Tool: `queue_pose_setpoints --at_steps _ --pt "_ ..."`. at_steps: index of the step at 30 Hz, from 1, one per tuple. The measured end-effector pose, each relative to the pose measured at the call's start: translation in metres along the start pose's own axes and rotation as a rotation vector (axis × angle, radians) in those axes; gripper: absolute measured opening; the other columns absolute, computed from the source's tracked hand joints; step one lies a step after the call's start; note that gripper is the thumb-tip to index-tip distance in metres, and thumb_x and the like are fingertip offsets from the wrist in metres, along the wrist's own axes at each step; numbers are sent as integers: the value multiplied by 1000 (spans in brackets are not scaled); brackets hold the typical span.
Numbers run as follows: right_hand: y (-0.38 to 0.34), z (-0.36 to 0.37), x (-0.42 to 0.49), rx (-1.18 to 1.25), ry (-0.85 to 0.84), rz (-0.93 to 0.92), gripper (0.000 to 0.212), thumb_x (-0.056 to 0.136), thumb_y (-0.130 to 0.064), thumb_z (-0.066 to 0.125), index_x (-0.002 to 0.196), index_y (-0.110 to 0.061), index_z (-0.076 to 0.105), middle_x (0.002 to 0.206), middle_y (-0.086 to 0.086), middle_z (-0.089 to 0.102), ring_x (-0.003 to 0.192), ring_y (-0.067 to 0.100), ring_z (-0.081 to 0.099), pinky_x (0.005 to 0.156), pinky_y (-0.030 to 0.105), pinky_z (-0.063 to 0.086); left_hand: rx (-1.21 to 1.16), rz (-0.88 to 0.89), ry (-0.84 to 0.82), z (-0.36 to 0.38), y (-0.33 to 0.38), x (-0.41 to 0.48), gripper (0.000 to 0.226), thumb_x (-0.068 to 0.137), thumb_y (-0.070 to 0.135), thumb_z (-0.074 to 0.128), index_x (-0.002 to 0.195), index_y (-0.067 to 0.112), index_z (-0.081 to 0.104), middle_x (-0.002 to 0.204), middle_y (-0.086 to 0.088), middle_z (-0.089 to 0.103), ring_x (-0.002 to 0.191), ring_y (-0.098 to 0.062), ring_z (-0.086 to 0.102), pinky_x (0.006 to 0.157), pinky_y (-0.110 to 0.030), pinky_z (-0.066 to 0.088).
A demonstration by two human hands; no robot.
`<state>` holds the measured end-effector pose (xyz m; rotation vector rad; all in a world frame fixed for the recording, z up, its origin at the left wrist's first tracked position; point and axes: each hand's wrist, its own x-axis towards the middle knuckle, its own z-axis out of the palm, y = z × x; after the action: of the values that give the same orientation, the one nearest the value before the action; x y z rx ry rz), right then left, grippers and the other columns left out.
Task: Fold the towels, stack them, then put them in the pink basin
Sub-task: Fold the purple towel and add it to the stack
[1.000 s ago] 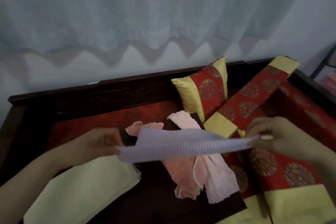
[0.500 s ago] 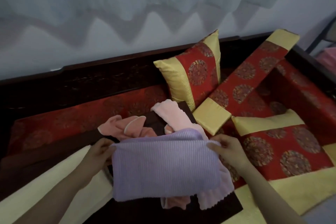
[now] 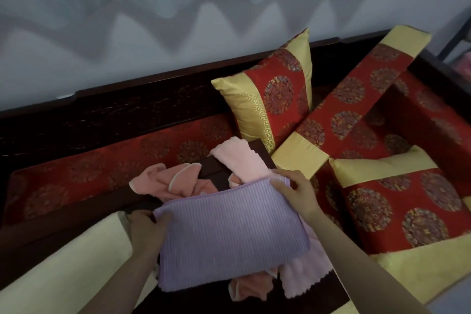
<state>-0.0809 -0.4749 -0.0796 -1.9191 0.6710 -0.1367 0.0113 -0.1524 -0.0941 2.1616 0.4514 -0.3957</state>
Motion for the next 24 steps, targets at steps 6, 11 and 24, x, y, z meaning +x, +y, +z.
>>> queue_pose_setpoints --at_steps 6,11,24 --pt "6 -16 -5 26 -143 475 65 64 -42 83 113 -14 51 111 3 57 96 15 58 77 31 52 53 -242 -269 4 13 -9 98 55 46 84 128 -6 46 120 -25 59 98 -35 61 76 -38 50" --pt "4 -23 -21 -23 -367 507 29 71 -29 81 90 -19 60 96 -3 64 85 10 62 62 22 47 -7 -183 -290 1 13 -13 86 45 35 78 119 -1 57 108 -21 64 86 -29 59 78 -39 51" --pt "-69 -6 -67 -315 25 -236 23 94 -31 52 81 -27 33 57 -3 45 42 10 44 40 22 30 -16 423 22 -53 42 -55 34 91 24 57 118 11 42 71 1 52 62 -23 56 53 -33 40"
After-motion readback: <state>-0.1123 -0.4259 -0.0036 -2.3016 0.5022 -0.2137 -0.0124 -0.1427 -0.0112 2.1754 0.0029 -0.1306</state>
